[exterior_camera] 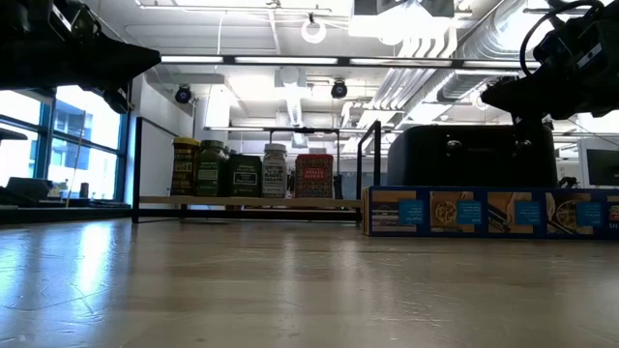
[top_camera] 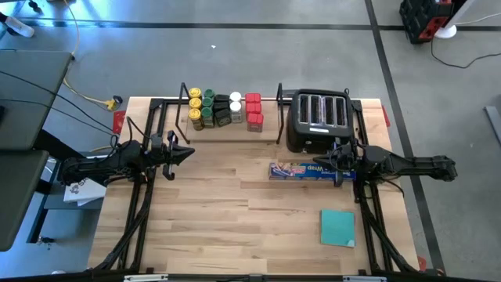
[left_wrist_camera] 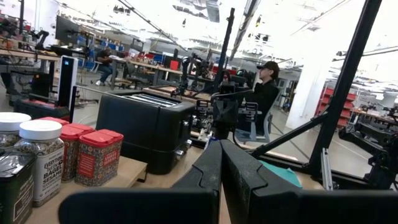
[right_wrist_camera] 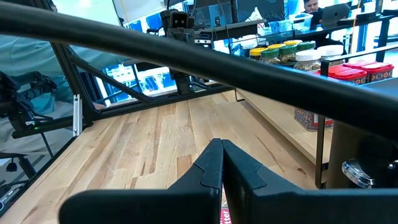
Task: Shelf spices
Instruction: Return to Home Position
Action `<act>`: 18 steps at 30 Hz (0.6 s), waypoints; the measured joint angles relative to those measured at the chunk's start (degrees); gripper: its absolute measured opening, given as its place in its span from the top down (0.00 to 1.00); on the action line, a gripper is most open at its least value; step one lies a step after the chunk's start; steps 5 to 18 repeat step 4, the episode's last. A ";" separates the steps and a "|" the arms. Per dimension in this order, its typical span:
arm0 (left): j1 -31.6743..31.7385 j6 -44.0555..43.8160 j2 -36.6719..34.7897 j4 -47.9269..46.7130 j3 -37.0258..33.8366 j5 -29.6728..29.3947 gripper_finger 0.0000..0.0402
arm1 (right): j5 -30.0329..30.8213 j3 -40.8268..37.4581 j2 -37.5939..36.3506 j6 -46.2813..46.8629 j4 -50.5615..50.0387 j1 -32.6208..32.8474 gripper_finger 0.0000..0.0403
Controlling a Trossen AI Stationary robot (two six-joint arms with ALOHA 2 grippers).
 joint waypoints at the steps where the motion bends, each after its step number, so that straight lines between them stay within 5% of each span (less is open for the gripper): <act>1: 0.00 0.00 0.00 0.00 0.00 0.00 1.00 | 0.00 0.00 0.00 0.01 0.00 -0.02 1.00; 18: 0.00 0.00 0.00 -0.02 0.00 -0.02 1.00 | 0.00 0.00 0.00 0.02 0.00 -0.02 1.00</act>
